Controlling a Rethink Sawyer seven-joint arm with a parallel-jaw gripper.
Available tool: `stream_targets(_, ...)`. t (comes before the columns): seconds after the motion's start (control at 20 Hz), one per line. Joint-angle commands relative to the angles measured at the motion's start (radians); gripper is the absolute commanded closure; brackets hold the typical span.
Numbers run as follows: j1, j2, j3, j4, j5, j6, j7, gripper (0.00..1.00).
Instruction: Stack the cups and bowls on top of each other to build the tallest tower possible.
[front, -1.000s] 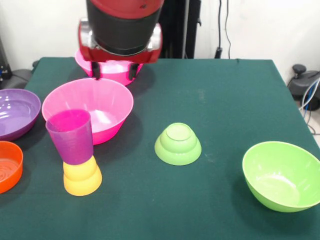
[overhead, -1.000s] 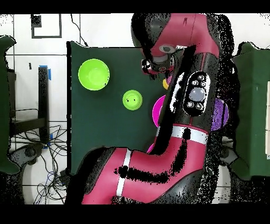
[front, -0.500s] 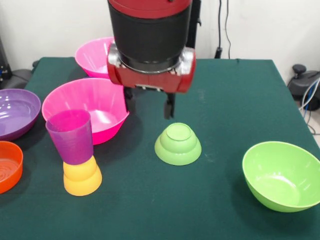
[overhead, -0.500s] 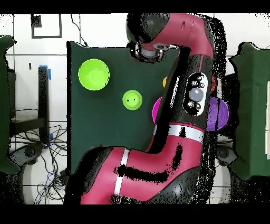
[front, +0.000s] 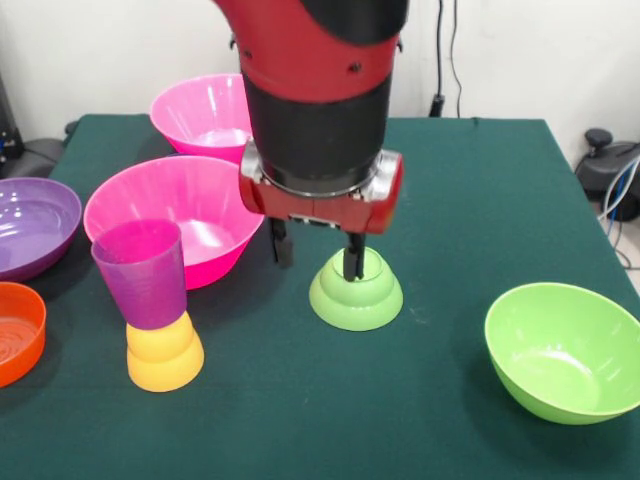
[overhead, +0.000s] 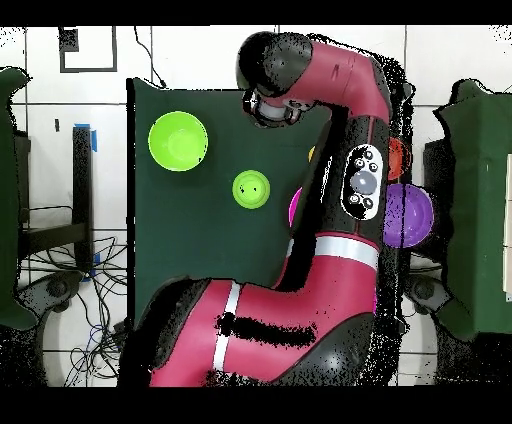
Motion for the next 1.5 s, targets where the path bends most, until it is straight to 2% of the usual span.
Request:
stream_targets(0.05, 0.014, 0.063, 0.132, 0.117, 0.033, -0.109, 0.075, 0.0)
stream_targets(0.3, 0.036, 0.137, 0.133, 0.008, 0.062, -0.108, 0.15, 0.0)
stream_targets(0.5, 0.064, 0.183, 0.105, -0.079, 0.079, -0.062, 0.202, 0.0)
stream_targets(1.1, 0.118, 0.213, 0.048, -0.156, 0.129, 0.033, 0.292, 0.0)
stream_targets(1.2, 0.125, 0.19, 0.036, -0.143, 0.134, 0.076, 0.299, 0.0)
stream_targets(1.3, 0.134, 0.159, 0.005, -0.16, 0.127, 0.183, 0.296, 0.0)
stream_targets(1.4, 0.136, 0.15, 0.005, -0.177, 0.138, 0.23, 0.301, 0.0)
stream_targets(1.5, 0.136, 0.158, 0.014, -0.163, 0.14, 0.182, 0.297, 0.0)
